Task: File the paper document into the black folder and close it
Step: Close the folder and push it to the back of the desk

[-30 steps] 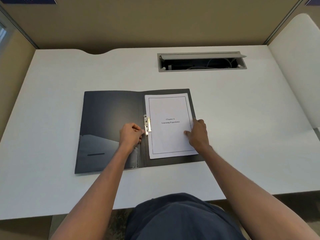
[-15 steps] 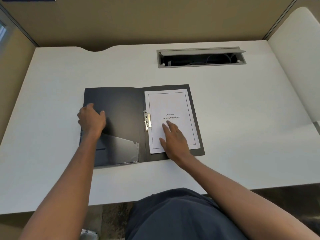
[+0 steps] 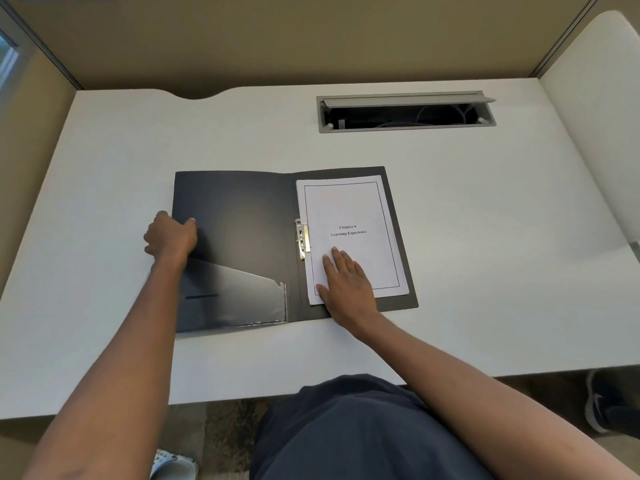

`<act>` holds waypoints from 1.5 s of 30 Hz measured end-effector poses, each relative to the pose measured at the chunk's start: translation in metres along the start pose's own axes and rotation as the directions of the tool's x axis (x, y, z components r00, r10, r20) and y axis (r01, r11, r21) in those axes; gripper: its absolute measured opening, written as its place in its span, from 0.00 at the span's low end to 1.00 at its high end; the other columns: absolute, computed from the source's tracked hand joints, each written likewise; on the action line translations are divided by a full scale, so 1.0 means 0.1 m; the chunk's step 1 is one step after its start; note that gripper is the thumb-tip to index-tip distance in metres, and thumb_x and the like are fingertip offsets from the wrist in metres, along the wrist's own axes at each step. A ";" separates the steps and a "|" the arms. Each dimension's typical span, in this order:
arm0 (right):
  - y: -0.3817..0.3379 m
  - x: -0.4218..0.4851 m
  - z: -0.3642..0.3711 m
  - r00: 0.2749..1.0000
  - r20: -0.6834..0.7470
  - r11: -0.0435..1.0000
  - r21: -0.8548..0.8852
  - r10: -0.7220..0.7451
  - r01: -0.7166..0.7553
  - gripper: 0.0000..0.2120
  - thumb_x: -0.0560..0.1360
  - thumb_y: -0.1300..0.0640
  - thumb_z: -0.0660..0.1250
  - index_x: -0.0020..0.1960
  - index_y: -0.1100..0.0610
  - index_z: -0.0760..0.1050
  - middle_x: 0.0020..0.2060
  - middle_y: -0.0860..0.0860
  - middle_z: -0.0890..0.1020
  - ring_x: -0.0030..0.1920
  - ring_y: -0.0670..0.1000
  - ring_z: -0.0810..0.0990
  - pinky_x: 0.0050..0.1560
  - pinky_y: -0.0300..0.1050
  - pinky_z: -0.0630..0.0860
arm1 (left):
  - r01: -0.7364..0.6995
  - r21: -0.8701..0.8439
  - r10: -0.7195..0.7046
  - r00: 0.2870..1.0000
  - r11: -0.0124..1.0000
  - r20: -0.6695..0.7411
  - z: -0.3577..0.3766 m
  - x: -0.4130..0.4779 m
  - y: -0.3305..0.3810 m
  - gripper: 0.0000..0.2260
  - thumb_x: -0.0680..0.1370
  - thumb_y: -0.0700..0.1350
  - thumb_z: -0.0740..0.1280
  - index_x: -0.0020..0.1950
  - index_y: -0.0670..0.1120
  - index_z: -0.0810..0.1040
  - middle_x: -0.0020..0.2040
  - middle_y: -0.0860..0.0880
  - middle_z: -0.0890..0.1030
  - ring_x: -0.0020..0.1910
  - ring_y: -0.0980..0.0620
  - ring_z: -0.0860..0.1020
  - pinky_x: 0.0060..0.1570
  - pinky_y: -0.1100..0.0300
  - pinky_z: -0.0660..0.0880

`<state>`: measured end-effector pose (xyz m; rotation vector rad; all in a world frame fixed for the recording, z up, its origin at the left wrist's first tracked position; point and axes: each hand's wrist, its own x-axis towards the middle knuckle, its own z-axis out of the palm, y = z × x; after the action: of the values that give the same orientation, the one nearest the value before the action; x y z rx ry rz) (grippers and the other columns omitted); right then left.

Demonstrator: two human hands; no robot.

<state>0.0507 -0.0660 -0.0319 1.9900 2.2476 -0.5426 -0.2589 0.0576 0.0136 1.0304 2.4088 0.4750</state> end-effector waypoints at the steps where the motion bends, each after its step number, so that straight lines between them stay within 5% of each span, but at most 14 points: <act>1: 0.01 -0.02 0.01 1.000 -0.002 1.000 -0.002 0.010 -0.010 0.29 0.85 0.45 0.54 0.82 0.55 0.51 0.82 0.56 0.51 0.82 0.57 0.51 0.81 0.54 0.54 | -0.009 0.000 0.009 1.000 1.000 -0.013 -0.01 0.00 0.02 0.22 0.79 0.50 0.68 0.68 0.38 0.73 0.66 0.37 0.78 0.68 0.34 0.73 0.67 0.40 0.68; 4: 0.04 -0.08 0.03 0.999 -0.016 0.999 -0.015 0.036 -0.037 0.29 0.84 0.46 0.55 0.81 0.55 0.54 0.82 0.56 0.53 0.82 0.58 0.53 0.80 0.54 0.56 | -0.068 -0.011 0.067 0.996 0.998 -0.059 -0.08 -0.02 0.11 0.16 0.78 0.49 0.67 0.59 0.38 0.80 0.61 0.37 0.81 0.64 0.33 0.75 0.64 0.42 0.69; 8: 0.10 -0.15 0.08 0.998 -0.045 0.998 -0.033 0.053 -0.055 0.28 0.84 0.45 0.55 0.80 0.56 0.56 0.82 0.56 0.55 0.81 0.58 0.54 0.80 0.55 0.57 | -0.168 -0.104 0.161 0.985 0.980 -0.067 -0.24 -0.12 0.27 0.11 0.75 0.45 0.65 0.42 0.39 0.81 0.41 0.40 0.82 0.44 0.35 0.78 0.46 0.49 0.75; 15: -0.11 -0.11 -0.35 0.990 -0.133 0.988 0.152 0.056 -0.035 0.24 0.83 0.44 0.59 0.74 0.55 0.67 0.75 0.56 0.69 0.74 0.58 0.68 0.74 0.52 0.65 | -0.304 -0.078 0.298 0.951 0.949 -0.076 -0.59 -0.43 0.69 0.09 0.75 0.42 0.64 0.47 0.43 0.84 0.48 0.42 0.85 0.49 0.38 0.82 0.49 0.51 0.78; 20: -0.68 -0.04 -1.17 0.955 -0.297 0.860 0.485 -0.007 0.157 0.29 0.81 0.38 0.57 0.76 0.52 0.65 0.72 0.51 0.72 0.70 0.53 0.72 0.64 0.51 0.74 | -0.481 -0.082 0.485 0.873 0.873 0.040 -0.75 -0.77 1.09 0.12 0.81 0.50 0.66 0.46 0.43 0.82 0.42 0.43 0.84 0.40 0.42 0.84 0.41 0.49 0.83; 27: -0.81 0.01 -1.80 0.962 -0.272 0.771 0.612 -0.006 0.177 0.30 0.80 0.43 0.64 0.78 0.49 0.59 0.73 0.50 0.70 0.68 0.53 0.75 0.61 0.51 0.76 | -0.365 -0.390 0.495 0.810 0.845 0.315 -0.72 -1.21 1.52 0.18 0.86 0.56 0.57 0.51 0.50 0.84 0.41 0.51 0.86 0.34 0.50 0.85 0.31 0.63 0.78; 32: -0.44 -0.04 -1.95 0.964 -0.257 0.757 0.643 0.070 0.117 0.27 0.77 0.56 0.67 0.75 0.53 0.64 0.64 0.53 0.73 0.57 0.55 0.79 0.58 0.56 0.79 | -0.385 -0.484 0.588 0.709 0.786 0.390 -0.41 -1.36 1.55 0.14 0.85 0.53 0.60 0.60 0.53 0.85 0.50 0.54 0.87 0.46 0.52 0.85 0.40 0.62 0.81; 35: -0.08 -0.06 -2.00 0.958 -0.250 0.760 0.647 0.139 0.058 0.25 0.77 0.62 0.66 0.73 0.54 0.68 0.63 0.53 0.74 0.54 0.56 0.80 0.58 0.56 0.79 | -0.456 -0.437 0.628 0.623 0.776 0.466 -0.07 -1.44 1.49 0.14 0.83 0.51 0.65 0.68 0.59 0.81 0.64 0.52 0.83 0.62 0.53 0.81 0.60 0.52 0.79; 38: 0.32 -0.09 -2.00 0.946 -0.231 0.752 0.659 0.229 -0.021 0.26 0.77 0.65 0.66 0.73 0.51 0.68 0.60 0.52 0.76 0.56 0.54 0.80 0.56 0.54 0.81 | -0.624 -0.252 0.641 0.539 0.739 0.546 0.30 -1.61 1.39 0.24 0.80 0.56 0.69 0.76 0.65 0.69 0.79 0.51 0.69 0.77 0.51 0.68 0.76 0.51 0.66; 45: 1.14 -0.04 -1.63 0.905 -0.143 0.770 0.588 0.401 -0.249 0.27 0.75 0.61 0.71 0.72 0.52 0.67 0.60 0.54 0.78 0.57 0.56 0.80 0.59 0.51 0.79 | -0.738 -0.046 0.584 0.493 0.674 0.644 1.04 -1.89 1.31 0.37 0.79 0.55 0.71 0.83 0.60 0.55 0.85 0.45 0.49 0.84 0.45 0.51 0.81 0.48 0.55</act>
<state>0.1889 -0.0073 0.0983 2.8204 1.9227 -1.0466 -0.0118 0.0164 0.0453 1.9073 1.4106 0.0363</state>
